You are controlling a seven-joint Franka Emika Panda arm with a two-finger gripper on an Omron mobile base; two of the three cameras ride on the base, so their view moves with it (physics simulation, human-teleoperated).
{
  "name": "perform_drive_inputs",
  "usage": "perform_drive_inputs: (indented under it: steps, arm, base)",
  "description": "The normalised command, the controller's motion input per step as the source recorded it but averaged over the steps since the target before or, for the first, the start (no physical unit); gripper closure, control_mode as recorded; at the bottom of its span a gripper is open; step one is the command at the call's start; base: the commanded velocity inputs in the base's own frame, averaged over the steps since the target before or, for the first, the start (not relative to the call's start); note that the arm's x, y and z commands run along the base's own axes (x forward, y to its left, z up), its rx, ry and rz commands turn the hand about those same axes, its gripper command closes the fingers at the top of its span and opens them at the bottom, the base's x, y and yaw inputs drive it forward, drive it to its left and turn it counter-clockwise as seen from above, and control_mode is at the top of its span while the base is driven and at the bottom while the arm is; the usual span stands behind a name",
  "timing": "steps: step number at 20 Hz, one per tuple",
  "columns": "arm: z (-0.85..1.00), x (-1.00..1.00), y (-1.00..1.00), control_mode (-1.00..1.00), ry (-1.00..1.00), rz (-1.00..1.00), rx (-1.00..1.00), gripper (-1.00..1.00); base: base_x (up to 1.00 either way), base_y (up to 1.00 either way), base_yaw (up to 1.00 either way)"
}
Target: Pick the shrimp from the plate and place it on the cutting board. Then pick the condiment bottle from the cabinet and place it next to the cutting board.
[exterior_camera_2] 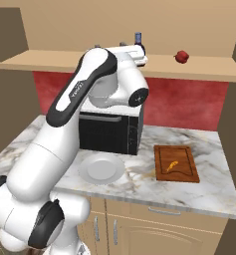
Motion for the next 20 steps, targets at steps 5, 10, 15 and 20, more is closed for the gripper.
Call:
perform_drive_inputs:
  steps: [5,10,15,20]
  arm:
    - [0.0,0.23,-0.15,-1.0,0.03,0.0,0.0,-1.0]
    - [0.0,0.25,-0.08,-1.0,0.03,0.0,0.0,-1.0]
    - [0.0,0.13,0.0,-1.0,0.03,0.0,0.0,-1.0]
    - [-0.05,0.15,0.0,-1.0,0.04,0.0,0.0,-1.0]
  base:
    - [0.0,0.0,0.0]
    - [0.0,0.0,0.0]
    - [0.0,0.0,0.0]
    - [0.0,0.0,0.0]
